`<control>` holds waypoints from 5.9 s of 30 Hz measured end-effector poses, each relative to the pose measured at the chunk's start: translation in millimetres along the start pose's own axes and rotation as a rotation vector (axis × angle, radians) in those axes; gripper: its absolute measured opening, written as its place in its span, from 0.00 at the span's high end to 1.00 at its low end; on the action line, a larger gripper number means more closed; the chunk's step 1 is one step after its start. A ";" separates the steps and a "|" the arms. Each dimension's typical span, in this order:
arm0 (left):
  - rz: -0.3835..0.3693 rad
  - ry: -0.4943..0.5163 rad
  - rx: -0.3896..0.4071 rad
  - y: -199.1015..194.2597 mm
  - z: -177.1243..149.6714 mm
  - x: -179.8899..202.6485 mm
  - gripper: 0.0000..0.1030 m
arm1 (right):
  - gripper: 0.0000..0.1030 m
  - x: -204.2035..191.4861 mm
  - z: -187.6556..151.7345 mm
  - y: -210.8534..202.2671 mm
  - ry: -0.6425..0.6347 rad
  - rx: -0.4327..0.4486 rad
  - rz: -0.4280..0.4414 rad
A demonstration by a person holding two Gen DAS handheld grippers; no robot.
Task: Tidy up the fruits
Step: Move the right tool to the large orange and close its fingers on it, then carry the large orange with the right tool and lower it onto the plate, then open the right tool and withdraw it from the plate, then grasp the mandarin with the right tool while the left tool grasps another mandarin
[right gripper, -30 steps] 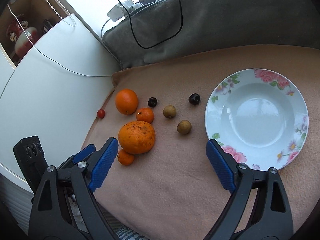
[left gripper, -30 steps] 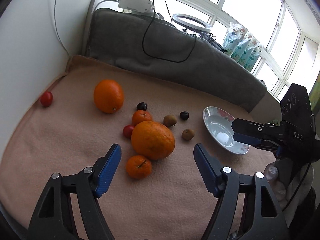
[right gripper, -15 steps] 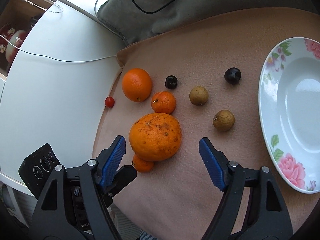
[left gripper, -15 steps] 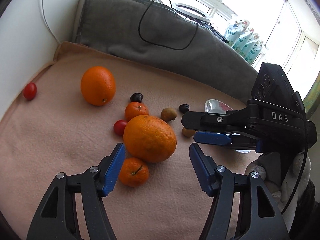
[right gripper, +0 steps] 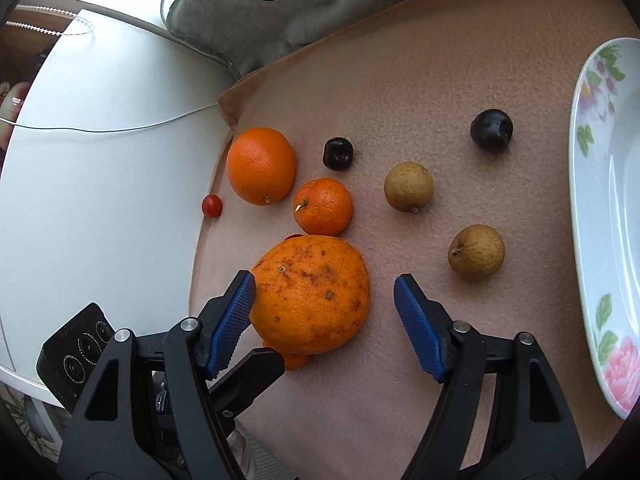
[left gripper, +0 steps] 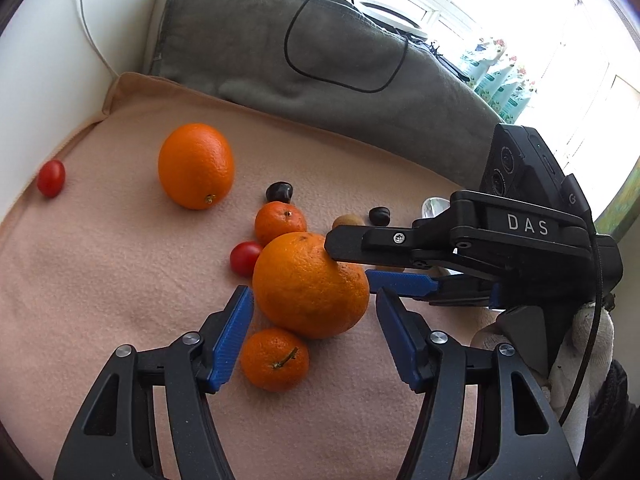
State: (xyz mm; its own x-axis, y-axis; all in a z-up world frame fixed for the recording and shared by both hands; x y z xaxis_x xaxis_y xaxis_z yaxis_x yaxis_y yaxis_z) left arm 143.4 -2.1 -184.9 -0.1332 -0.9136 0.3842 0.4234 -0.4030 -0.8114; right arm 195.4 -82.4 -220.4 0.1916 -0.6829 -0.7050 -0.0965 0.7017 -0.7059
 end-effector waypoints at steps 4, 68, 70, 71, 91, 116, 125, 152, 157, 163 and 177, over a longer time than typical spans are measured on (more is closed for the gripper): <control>-0.002 0.001 -0.013 4.0 0.9 -0.7 0.48 | 0.27 -0.6 0.5 2.1 -0.008 -0.005 0.005; -0.092 0.282 -0.046 41.9 12.7 156.5 0.46 | 0.34 80.2 -46.5 -150.4 0.054 0.222 -0.108; -0.093 0.287 -0.052 43.9 12.5 158.0 0.46 | 0.34 83.3 -46.7 -151.3 0.062 0.222 -0.108; -0.093 0.289 -0.054 44.6 12.5 159.0 0.46 | 0.34 84.4 -47.1 -151.7 0.065 0.222 -0.109; -0.097 0.314 -0.042 40.2 16.1 166.4 0.47 | 0.34 91.2 -46.1 -204.4 0.063 0.363 -0.165; 0.007 0.247 0.045 0.4 9.2 117.6 0.39 | 0.28 80.0 -63.3 -211.7 -0.040 0.455 -0.351; 0.096 0.187 0.088 -27.8 4.4 77.6 0.38 | 0.14 59.1 -66.2 -204.7 -0.128 0.456 -0.423; 0.166 0.044 0.075 -44.8 -33.2 -5.4 0.38 | 0.20 -7.2 -31.2 -127.3 -0.261 0.305 -0.311; 0.148 0.040 0.061 -39.1 -35.9 -8.6 0.38 | 0.23 -16.8 -18.4 -103.3 -0.270 0.258 -0.292; 0.129 0.028 0.041 -31.0 -37.9 -14.1 0.39 | 0.37 -21.4 -1.8 -71.1 -0.245 0.175 -0.242; 0.081 0.012 -0.005 -7.1 -35.2 -17.5 0.42 | 0.46 -28.9 28.2 -10.9 -0.200 0.045 -0.187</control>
State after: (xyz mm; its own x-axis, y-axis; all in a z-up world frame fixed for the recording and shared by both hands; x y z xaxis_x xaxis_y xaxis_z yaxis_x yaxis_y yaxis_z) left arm 111.2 14.8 -201.3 -0.1095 -0.9437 0.3123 0.4284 -0.3283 -0.8418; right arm 218.5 -64.5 -190.4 0.3917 -0.7509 -0.5317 0.0013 0.5784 -0.8158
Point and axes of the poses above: each gripper's, at about its wrist camera, not at the fingertips, and y roughly the way its jaws point, x to its right, z to its top, the point moved 9 cm from there along y, roughly the way its jaws point, and after that the axes turned 15 degrees about -x, right-handed, at the moved point
